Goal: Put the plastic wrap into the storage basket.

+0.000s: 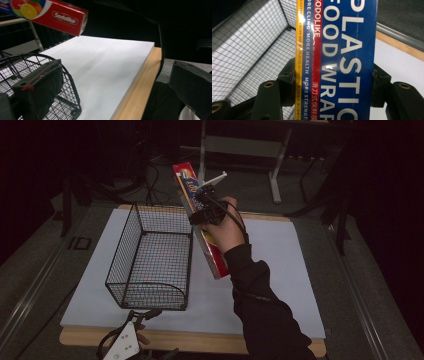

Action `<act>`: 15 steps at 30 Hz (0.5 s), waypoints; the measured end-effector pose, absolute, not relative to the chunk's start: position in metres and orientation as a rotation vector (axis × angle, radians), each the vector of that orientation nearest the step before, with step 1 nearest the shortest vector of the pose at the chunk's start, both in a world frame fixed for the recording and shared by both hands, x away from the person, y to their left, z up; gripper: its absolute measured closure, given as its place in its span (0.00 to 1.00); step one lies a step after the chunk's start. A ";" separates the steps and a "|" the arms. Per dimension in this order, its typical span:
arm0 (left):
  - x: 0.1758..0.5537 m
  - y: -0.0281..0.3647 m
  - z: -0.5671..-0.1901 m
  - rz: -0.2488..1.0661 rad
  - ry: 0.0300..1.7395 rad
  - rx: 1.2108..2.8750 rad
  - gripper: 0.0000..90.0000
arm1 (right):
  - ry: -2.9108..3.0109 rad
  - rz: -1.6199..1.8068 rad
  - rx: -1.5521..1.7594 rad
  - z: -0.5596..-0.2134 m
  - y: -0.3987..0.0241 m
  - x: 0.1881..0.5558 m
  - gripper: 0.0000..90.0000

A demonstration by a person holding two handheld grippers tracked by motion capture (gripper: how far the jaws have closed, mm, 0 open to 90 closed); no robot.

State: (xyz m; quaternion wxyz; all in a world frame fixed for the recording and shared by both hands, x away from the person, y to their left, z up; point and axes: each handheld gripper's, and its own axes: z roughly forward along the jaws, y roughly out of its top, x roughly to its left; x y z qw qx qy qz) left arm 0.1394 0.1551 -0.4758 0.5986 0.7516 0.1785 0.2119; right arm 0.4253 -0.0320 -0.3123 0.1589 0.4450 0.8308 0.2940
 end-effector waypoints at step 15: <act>0.138 0.156 -0.475 0.488 0.412 1.733 0.00 | 2.374 0.974 1.167 -0.307 0.024 0.417 0.44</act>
